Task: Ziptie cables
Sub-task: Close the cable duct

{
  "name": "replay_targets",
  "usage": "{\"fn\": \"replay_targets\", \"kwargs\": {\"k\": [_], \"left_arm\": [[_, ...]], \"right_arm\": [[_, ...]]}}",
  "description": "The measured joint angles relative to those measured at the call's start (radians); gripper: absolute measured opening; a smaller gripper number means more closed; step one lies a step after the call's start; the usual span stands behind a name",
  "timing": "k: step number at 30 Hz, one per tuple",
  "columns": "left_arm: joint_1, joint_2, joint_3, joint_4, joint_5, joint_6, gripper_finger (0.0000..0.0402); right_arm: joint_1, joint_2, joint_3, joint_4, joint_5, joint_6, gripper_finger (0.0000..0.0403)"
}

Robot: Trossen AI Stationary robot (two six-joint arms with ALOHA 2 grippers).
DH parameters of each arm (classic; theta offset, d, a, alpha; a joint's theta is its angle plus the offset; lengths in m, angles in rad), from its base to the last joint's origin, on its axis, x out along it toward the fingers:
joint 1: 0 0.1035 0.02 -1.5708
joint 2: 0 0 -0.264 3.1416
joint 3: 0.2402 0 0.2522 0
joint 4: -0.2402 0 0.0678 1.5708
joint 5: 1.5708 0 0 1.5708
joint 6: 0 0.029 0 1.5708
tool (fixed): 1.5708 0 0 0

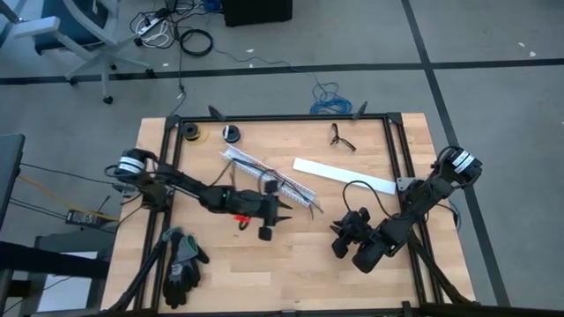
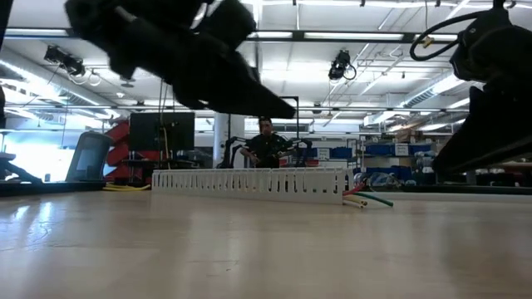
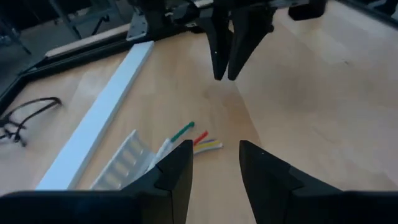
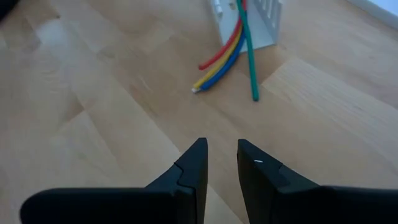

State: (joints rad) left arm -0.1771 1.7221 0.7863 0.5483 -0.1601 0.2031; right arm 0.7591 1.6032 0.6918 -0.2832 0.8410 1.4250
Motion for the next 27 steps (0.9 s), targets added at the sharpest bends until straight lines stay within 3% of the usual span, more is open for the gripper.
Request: {"fn": "replay_targets", "kwargs": {"k": [6,12,15,27], "left_arm": [[0.052,0.078,0.192,-0.252,-0.007,-0.003,0.0141],[0.102,0.1,0.295,-0.467,0.025,0.004,0.0143],[0.122,0.1,0.307,-0.502,0.073,0.037,0.0143],[0.154,0.1,0.321,-0.55,0.075,0.095,0.0151]], "right_arm": [[-0.014,0.0,0.0,0.028,-0.001,-0.041,0.0075],[-0.016,0.0,0.0,0.046,-0.006,-0.076,0.0075],[-0.017,0.0,0.0,0.05,-0.006,-0.098,0.0075],[-0.052,0.0,0.0,0.04,-0.003,-0.237,0.0075]]}}
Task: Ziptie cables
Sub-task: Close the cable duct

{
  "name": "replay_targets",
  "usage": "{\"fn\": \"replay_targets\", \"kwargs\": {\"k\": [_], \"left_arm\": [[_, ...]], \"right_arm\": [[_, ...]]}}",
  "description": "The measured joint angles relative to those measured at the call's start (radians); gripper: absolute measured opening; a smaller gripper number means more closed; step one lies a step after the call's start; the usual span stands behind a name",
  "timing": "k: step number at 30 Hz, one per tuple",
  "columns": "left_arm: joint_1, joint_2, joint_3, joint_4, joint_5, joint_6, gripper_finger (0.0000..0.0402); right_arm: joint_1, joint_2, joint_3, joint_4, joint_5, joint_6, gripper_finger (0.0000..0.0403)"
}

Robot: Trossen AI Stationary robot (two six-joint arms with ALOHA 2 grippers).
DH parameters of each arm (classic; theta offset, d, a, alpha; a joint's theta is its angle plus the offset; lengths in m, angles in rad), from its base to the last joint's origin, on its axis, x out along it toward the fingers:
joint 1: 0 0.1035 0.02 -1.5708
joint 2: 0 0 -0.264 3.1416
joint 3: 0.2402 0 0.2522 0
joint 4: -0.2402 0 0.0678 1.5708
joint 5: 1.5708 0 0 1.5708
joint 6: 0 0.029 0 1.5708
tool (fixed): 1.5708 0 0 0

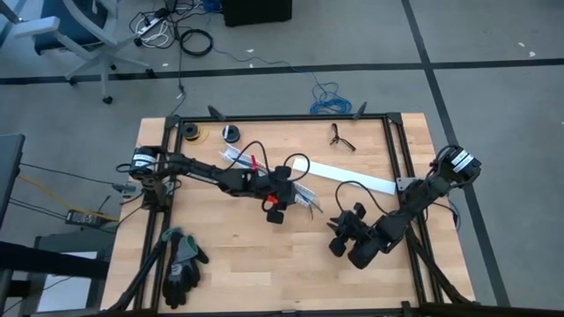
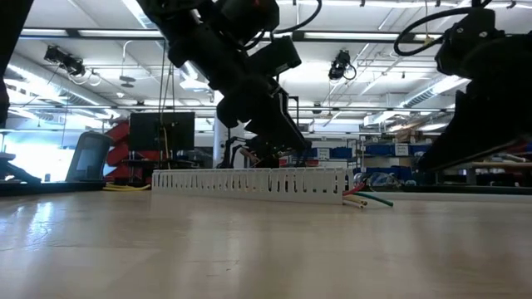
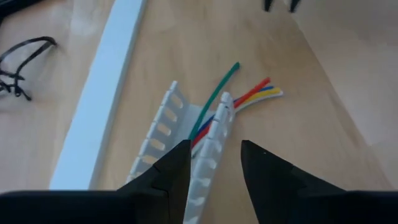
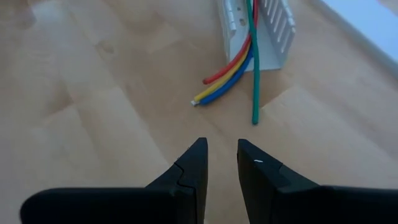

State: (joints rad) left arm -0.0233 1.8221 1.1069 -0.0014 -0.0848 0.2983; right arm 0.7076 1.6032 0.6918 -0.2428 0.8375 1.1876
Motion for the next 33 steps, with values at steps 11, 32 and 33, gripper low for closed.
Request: {"fn": "replay_targets", "kwargs": {"k": [11,32,33], "left_arm": [[0.004,0.0,0.0,0.046,-0.017,0.009,0.0239],[0.084,0.131,0.077,0.076,0.232,0.088,0.0252],[0.085,0.141,0.088,0.075,0.232,0.094,0.0252]], "right_arm": [[-0.059,0.0,0.0,0.005,0.0,-0.022,0.0075],[-0.063,0.0,0.0,0.077,-0.003,-0.048,0.0075],[-0.063,0.0,0.0,0.077,-0.003,-0.048,0.0075]]}}
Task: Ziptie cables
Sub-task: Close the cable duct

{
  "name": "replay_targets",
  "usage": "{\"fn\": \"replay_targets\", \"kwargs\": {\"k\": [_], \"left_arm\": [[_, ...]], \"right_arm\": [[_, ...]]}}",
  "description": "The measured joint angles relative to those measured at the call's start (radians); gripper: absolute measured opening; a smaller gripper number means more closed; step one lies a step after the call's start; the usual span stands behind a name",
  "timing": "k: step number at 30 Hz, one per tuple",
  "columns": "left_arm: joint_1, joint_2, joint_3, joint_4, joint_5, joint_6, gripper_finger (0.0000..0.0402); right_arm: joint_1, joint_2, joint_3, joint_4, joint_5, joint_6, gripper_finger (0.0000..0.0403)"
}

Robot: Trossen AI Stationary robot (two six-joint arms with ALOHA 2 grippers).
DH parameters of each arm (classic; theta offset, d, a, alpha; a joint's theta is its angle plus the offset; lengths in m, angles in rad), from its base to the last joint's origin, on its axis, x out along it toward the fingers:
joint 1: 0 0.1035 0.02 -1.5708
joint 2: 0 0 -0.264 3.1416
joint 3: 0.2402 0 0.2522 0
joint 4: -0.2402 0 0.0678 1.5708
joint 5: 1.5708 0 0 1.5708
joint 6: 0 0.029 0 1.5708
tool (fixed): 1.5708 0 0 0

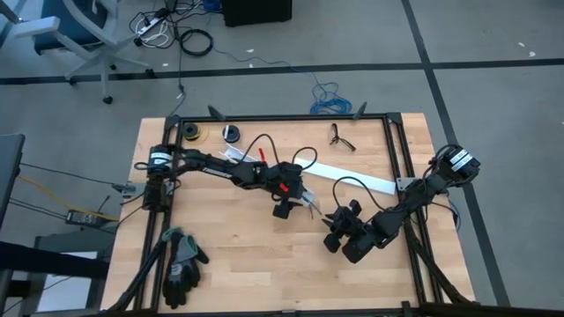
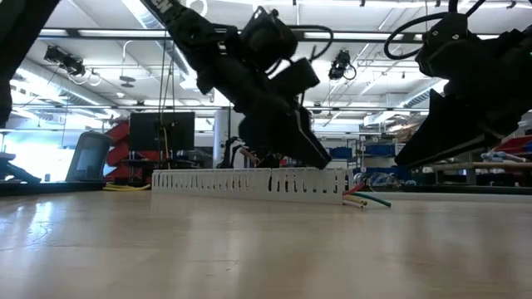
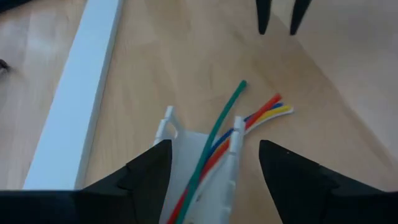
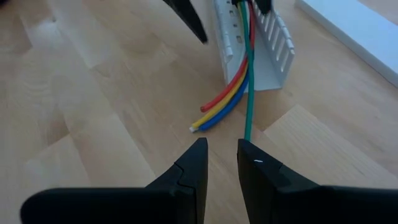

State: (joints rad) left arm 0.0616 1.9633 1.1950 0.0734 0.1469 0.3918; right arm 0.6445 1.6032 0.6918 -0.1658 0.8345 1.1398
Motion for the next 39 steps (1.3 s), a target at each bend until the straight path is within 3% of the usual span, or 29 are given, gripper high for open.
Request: {"fn": "replay_targets", "kwargs": {"k": [6,20,31,39], "left_arm": [[0.01,0.042,0.061,-0.016,0.001,0.048,0.0252],[0.09,0.043,0.066,-0.057,-0.007,0.066,0.0252],[0.066,0.043,0.13,-0.159,-0.079,-0.054,0.0253],[0.046,0.043,0.14,-0.116,-0.099,-0.095,0.0253]], "right_arm": [[0.0,0.0,0.0,0.001,0.0,0.0,0.0075],[0.0,0.0,0.0,0.007,0.0,-0.028,0.0075],[0.0,0.0,0.0,0.008,0.001,-0.033,0.0075],[0.0,0.0,0.0,0.007,0.001,-0.045,0.0075]]}}
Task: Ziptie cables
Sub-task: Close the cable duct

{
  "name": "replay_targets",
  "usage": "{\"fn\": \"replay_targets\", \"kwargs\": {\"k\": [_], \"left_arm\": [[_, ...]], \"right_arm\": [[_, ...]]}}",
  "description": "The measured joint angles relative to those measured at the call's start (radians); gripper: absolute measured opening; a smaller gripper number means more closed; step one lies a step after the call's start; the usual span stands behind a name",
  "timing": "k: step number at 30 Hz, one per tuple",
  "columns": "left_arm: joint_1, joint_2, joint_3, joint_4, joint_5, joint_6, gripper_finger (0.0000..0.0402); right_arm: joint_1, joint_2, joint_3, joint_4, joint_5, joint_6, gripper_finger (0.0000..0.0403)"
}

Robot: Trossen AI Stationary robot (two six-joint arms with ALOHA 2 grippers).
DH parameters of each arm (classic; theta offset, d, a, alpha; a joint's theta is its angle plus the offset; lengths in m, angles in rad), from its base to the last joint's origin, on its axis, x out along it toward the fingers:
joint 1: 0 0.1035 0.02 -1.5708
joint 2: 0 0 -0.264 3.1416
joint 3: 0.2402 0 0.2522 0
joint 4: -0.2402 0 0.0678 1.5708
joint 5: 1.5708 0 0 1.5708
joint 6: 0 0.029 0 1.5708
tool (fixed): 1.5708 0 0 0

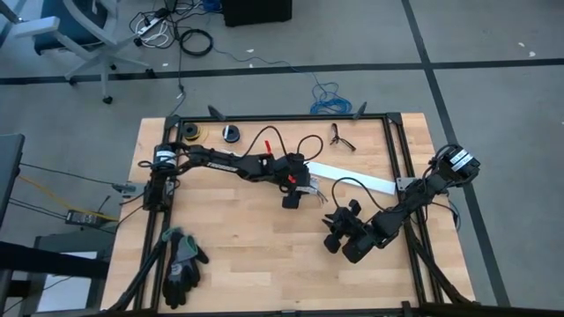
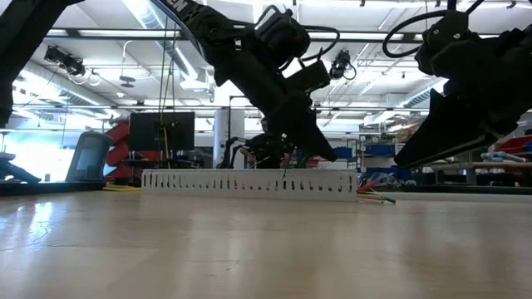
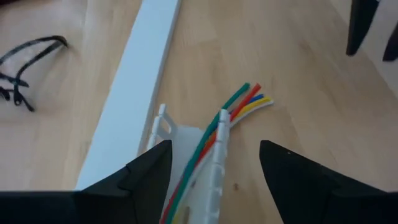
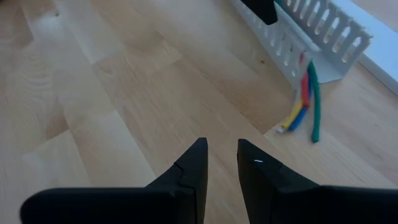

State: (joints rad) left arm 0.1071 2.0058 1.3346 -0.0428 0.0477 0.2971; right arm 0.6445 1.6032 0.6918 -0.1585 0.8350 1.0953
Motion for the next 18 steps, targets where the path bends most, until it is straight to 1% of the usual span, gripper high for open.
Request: {"fn": "replay_targets", "kwargs": {"k": [4,7,13,18], "left_arm": [[-0.006,0.0,0.0,0.001,-0.011,-0.116,0.0253],[-0.007,0.0,0.0,0.005,-0.012,-0.174,0.0253],[-0.021,0.0,0.0,0.0,-0.012,-0.196,0.0254],[-0.049,0.0,0.0,-0.003,-0.006,-0.191,0.027]], "right_arm": [[0.002,0.0,0.0,0.0,0.0,-0.017,0.0076],[0.002,0.0,0.0,0.0,0.0,-0.027,0.0075],[0.002,0.0,0.0,0.001,0.0,-0.027,0.0075],[0.002,0.0,0.0,0.01,0.0,-0.026,0.0075]]}}
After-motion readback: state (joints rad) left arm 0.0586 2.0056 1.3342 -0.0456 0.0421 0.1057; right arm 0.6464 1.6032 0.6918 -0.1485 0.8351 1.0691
